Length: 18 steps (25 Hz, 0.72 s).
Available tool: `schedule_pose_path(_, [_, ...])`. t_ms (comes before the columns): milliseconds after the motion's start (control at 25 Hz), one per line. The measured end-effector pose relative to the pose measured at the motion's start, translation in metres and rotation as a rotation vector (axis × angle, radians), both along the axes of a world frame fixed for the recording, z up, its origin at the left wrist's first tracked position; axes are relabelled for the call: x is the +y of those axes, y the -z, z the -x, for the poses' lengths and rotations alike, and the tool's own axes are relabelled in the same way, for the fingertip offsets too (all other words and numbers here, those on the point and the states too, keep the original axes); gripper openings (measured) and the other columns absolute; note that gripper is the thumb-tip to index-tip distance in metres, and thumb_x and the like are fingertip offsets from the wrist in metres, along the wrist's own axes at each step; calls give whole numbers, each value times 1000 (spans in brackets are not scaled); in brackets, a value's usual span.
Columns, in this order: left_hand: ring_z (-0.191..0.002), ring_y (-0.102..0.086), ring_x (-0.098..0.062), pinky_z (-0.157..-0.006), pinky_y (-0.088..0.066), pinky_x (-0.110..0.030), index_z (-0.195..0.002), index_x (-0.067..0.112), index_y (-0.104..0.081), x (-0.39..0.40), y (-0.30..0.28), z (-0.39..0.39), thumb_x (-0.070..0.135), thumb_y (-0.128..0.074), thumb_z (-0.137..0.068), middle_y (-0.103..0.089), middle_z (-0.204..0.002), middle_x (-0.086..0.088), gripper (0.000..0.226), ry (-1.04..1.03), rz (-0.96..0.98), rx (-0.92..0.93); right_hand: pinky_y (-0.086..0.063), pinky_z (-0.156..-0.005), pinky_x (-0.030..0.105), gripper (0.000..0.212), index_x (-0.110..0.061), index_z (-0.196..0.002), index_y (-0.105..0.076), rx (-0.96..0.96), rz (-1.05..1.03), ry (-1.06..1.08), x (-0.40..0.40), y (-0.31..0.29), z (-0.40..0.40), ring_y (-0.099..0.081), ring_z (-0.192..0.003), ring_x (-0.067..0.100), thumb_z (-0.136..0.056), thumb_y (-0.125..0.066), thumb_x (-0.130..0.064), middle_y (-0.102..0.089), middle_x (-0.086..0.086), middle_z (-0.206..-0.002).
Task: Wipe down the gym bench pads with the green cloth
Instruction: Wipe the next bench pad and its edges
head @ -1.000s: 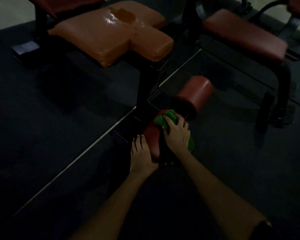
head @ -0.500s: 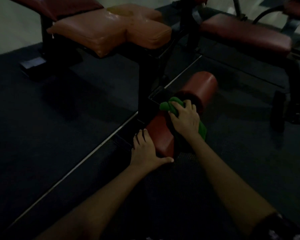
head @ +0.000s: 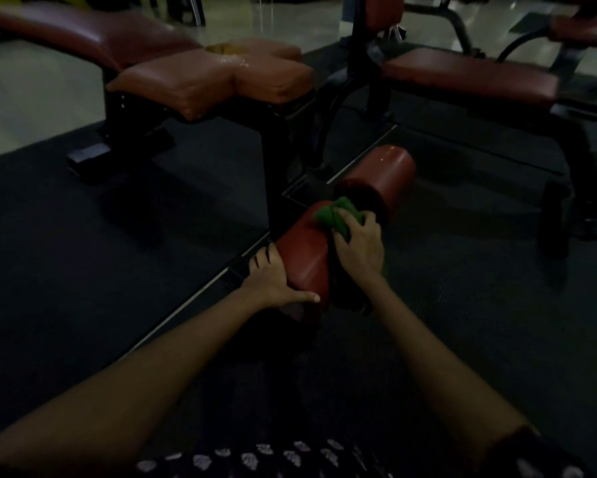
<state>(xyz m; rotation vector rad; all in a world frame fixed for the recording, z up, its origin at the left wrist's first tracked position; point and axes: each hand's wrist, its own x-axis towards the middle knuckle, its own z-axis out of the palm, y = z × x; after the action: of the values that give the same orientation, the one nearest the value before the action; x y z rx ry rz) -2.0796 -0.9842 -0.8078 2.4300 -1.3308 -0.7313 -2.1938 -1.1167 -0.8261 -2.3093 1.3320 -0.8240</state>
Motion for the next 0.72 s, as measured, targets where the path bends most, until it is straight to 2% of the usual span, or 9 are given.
schedule_pose_path(120, [-142, 0, -35, -115, -15, -49, -148, 20, 16, -1, 0, -3, 59, -77, -62, 4, -153, -15, 133, 30, -24, 64, -40, -91, 38, 46, -25, -137, -47, -93, -192, 137, -38, -8, -5, -45, -115, 36, -91, -53, -28, -41, 16, -129])
schedule_pose_path(200, [-142, 0, -34, -114, -16, -49, -147, 26, 17, 2, 3, -1, 58, -78, -62, 5, -153, -14, 131, 33, -14, 77, -40, -92, 38, 45, -23, -135, -49, -101, -145, 115, -17, -3, -5, -45, -114, 36, -90, -55, -24, -41, 16, -129])
schedule_pose_path(360, [-142, -2, -33, -115, -17, -46, -148, 19, 13, 1, 4, -1, 57, -79, -60, 0, -153, -14, 133, 2, 28, 62, -43, -88, 36, 46, -26, -133, -52, -198, -48, -11, 53, 21, 10, -46, -112, 29, -87, -59, -20, -41, 13, -127])
schedule_pose_path(440, [-142, -3, -33, -115, -17, -47, -149, 18, 11, 3, 5, 0, 57, -79, -61, -1, -152, -14, 131, 10, 50, 70, -43, -89, 36, 46, -25, -133, -52, -182, -36, -9, 35, 21, 12, -46, -113, 31, -88, -59, -20, -41, 14, -127])
schedule_pose_path(520, [-141, -7, -33, -114, -19, -51, -149, 18, 7, 3, 5, -1, 61, -75, -63, -4, -152, -13, 127, 27, 39, 73, -41, -91, 36, 46, -22, -134, -51, -188, -103, 83, -2, 19, 9, -47, -113, 34, -89, -58, -22, -41, 16, -127])
schedule_pose_path(600, [-137, -21, -34, -111, -26, -54, -148, 16, -10, -3, 3, -7, 69, -62, -71, -16, -149, -12, 107, -15, 45, 71, -40, -92, 36, 46, -23, -135, -50, -293, -211, 162, -22, 17, 7, -48, -113, 35, -90, -57, -24, -41, 16, -126])
schedule_pose_path(680, [-124, -43, -34, -104, -36, -48, -131, 10, -38, -19, 0, -18, 67, -48, -83, -37, -138, -16, 75, -189, 162, 165, -40, -93, 34, 46, -23, -134, -51, -364, -241, 201, -6, 21, 5, -48, -114, 35, -89, -59, -22, -42, 16, -127])
schedule_pose_path(720, [-117, -49, -34, -100, -40, -45, -121, 8, -45, -28, 0, -21, 62, -44, -88, -45, -133, -17, 63, -269, 226, 202, -39, -94, 34, 46, -22, -133, -52, -390, -229, 190, 15, 27, 5, -48, -114, 34, -88, -60, -19, -42, 16, -127])
